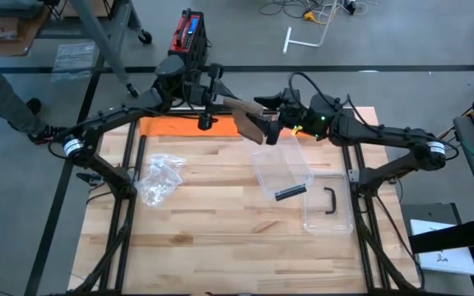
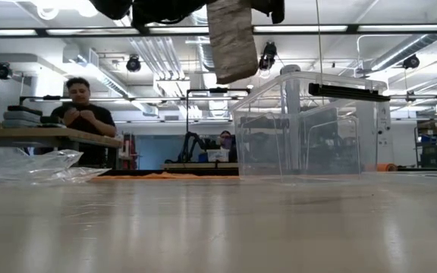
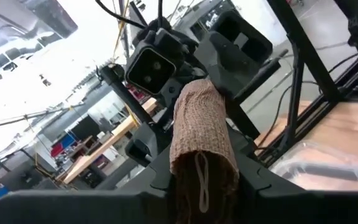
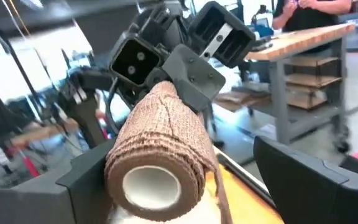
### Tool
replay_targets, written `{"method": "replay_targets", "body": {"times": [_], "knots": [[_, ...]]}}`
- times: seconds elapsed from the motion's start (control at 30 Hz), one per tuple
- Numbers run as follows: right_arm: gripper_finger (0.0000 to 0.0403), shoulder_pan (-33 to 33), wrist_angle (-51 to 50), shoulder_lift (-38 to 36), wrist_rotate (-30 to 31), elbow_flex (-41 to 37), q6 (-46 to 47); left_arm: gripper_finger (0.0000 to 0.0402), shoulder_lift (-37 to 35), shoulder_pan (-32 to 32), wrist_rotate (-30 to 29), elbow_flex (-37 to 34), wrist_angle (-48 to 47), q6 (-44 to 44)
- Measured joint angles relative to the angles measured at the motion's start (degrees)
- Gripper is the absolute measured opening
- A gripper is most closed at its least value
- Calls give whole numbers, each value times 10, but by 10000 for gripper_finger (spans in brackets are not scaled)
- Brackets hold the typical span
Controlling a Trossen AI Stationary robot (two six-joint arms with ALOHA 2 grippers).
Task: Roll bandage
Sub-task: Roll the brown bandage
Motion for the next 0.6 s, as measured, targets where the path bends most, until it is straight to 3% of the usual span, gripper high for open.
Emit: {"method": "replay_targets", "body": {"times": [0.1,0.6], "knots": [[344,-5,47,5,-13,-20,40,78,0,0,-3,0,-23,39],[329,-26,76,40,-35,-14,115,77,1,-5,-55,0,-48,106]]}}
